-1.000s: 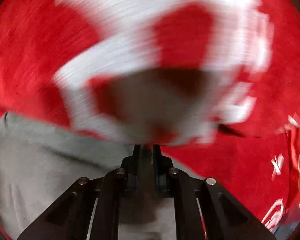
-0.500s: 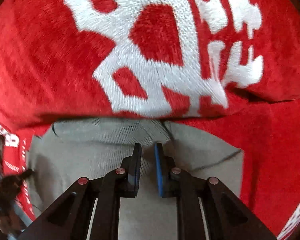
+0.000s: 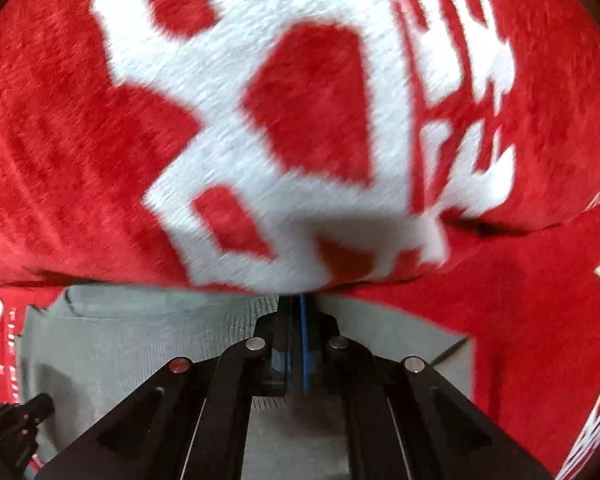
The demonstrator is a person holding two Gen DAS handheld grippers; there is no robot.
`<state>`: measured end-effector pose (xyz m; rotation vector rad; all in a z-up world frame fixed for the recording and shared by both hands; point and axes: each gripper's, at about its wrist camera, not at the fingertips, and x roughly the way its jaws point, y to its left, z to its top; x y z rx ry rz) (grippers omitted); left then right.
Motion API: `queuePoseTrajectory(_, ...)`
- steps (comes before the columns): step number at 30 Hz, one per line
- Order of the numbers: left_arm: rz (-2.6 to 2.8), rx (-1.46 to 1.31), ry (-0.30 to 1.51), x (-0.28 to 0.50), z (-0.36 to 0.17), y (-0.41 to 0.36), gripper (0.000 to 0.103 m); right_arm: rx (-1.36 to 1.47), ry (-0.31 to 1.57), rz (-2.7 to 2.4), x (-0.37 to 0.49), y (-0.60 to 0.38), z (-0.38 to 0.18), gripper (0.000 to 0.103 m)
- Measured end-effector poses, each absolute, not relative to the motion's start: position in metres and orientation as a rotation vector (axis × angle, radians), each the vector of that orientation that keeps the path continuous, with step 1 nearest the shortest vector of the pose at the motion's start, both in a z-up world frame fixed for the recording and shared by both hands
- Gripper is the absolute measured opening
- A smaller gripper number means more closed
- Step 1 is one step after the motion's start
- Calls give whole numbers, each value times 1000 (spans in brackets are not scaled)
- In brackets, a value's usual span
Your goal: Fold small clothes
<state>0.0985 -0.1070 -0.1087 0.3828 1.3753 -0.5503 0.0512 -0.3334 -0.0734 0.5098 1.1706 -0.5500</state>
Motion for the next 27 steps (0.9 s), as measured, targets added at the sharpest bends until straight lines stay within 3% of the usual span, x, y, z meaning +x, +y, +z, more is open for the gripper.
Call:
queuePoseTrajectory(11, -521, 357, 1340, 110, -87, -106, 9, 728, 1156, -498, 1, -363, -58, 4)
queuePoseTrajectory(19, -507, 407, 1361, 120, -102, -99, 9, 669, 1316, -381, -23, -303, -92, 4)
queuePoseTrajectory(27, -404, 422, 1382, 125, -88, -48, 9, 818, 1298, -504, -67, -336, -74, 6)
